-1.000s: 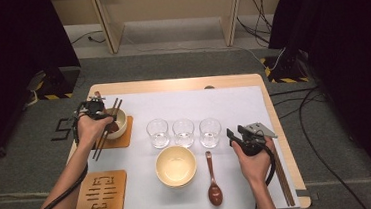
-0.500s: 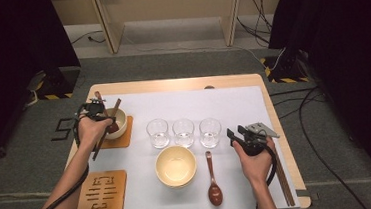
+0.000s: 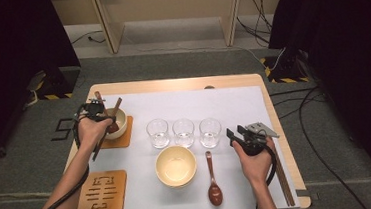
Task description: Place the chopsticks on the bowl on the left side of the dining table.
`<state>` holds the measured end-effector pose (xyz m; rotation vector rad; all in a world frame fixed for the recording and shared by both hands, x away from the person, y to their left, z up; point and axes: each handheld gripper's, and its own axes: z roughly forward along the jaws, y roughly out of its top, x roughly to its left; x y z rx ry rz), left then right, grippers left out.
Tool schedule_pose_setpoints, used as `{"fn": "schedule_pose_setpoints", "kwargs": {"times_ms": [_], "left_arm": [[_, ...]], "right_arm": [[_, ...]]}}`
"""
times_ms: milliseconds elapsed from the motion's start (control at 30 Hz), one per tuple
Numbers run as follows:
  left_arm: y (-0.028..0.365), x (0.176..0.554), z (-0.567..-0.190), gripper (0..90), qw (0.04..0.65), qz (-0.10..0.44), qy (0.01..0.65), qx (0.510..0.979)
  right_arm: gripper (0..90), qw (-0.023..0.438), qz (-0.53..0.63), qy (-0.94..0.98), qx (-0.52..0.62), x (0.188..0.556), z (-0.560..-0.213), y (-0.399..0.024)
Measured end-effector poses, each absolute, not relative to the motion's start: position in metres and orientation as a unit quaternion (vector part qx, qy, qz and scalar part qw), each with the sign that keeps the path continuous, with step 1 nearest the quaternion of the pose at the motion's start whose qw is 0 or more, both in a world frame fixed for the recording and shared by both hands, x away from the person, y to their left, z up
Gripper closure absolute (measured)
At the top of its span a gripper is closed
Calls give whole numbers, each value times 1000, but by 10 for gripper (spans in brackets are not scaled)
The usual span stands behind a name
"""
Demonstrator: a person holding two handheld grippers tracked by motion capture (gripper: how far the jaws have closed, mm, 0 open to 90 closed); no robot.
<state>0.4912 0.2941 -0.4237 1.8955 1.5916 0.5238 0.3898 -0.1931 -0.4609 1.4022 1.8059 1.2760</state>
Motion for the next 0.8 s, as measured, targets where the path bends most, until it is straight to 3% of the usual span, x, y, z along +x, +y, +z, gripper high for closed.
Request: {"fn": "schedule_pose_setpoints", "kwargs": {"times_ms": [800], "left_arm": [[304,467,-406,776,320,209,600,703]], "right_arm": [[524,268,473,673,502,396,-453,-187]]}}
